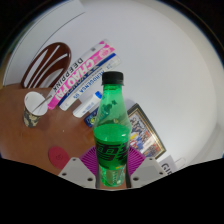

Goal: Pour water

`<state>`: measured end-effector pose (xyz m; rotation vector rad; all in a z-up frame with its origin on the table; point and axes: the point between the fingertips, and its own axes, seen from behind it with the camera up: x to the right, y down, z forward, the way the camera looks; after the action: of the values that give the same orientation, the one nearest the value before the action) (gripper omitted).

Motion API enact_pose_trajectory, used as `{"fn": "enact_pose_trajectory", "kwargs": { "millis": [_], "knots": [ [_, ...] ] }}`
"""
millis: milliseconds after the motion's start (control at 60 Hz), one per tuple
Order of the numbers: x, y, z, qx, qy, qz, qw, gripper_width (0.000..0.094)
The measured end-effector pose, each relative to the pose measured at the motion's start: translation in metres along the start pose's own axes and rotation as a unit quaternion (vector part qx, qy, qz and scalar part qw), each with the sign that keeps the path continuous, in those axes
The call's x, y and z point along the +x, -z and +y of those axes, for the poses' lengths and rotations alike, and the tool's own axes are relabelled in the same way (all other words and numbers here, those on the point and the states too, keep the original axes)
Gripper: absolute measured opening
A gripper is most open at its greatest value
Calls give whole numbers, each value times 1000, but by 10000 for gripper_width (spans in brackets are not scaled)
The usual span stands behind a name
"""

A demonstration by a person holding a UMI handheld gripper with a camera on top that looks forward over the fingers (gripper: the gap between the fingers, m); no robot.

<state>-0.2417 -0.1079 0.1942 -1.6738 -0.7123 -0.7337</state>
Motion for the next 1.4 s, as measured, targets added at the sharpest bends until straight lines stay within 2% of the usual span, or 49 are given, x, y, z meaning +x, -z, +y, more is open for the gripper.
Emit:
{"fn": "enact_pose_trajectory", "kwargs": {
  "millis": [167,383,567,733,933,1133,1250,1400],
  "knots": [
    [-18,-20,-47,9,209,10,978,336],
    [-51,-44,-54,-18,443,11,896,338],
    [-61,-50,-65,-18,541,19,841,338],
    [-67,-50,-68,-18,547,10,837,340],
    [-65,-44,-62,-22,419,-23,907,339],
    [-59,-31,-68,-11,131,-79,988,339],
    [-62,-29,-72,4,-45,-115,992,338],
    [-74,-36,-62,9,-226,-155,962,337]
  ]
}}
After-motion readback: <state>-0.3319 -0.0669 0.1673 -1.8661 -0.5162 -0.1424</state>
